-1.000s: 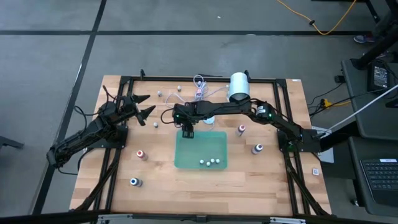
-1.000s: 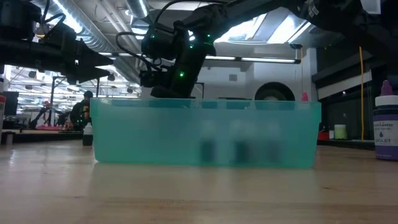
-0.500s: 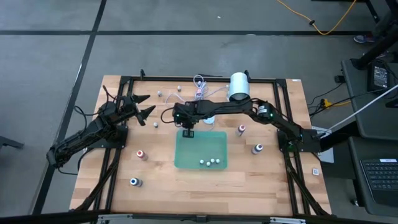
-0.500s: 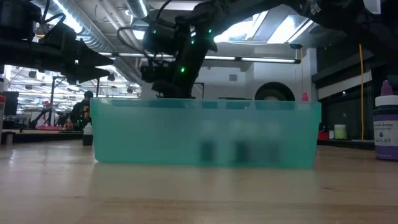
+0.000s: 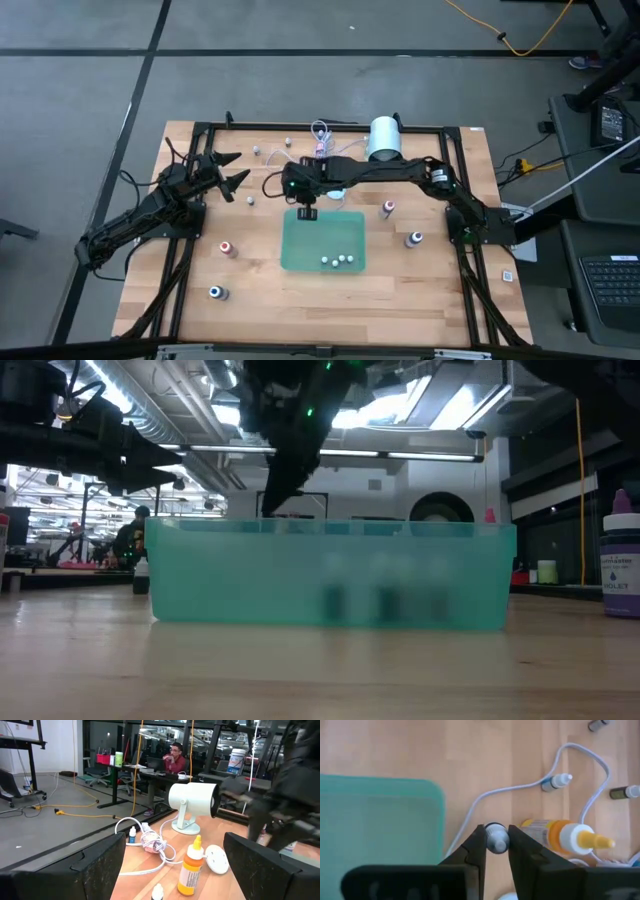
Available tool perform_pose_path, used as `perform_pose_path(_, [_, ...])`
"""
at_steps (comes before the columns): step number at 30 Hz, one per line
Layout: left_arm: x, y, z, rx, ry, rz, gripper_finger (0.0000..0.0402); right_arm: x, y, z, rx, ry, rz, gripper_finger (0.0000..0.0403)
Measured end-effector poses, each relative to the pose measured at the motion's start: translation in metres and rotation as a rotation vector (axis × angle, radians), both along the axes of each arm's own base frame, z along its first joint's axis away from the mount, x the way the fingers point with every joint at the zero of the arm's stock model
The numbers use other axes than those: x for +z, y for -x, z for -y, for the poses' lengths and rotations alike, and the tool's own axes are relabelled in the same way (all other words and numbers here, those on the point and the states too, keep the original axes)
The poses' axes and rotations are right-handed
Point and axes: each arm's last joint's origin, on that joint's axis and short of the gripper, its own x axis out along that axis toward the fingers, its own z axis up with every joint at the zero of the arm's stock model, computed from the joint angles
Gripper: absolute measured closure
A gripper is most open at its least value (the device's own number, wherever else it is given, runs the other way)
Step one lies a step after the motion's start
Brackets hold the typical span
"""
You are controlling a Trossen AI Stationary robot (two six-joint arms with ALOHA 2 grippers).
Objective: Pick & Place food coloring
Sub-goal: Put the small purple food coloring bottle into the bin
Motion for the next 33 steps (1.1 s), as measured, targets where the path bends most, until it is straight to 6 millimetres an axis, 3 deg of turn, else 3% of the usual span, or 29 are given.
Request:
perform_pose_path(6, [0.0,0.0,0.0,0.0,0.0,0.0,0.0068,0.019,0.01,-0.039,0.085,-0.001,0.002,0.0325])
perform_pose_path(15, [0.0,0.0,0.0,0.0,0.0,0.0,0.0068,0.022,0.023,-0.106,0.264,-0.059,-0.043,0.0332])
perform_pose_path(20, [0.0,0.0,0.0,0.0,0.0,0.0,0.0068,0.018,0.026,-0.126,0.306,-0.058,-0.047,0.033])
perform_pose_path(24, [0.0,0.0,0.0,0.0,0.0,0.0,0.0068,-0.002,0.03,-0.137,0.331,-0.06,-0.088,0.0335])
perform_pose_path(33, [0.0,0.0,0.0,0.0,0.0,0.0,0.0068,-0.034,0.036,-0.144,0.349,-0.071,-0.122,0.0334])
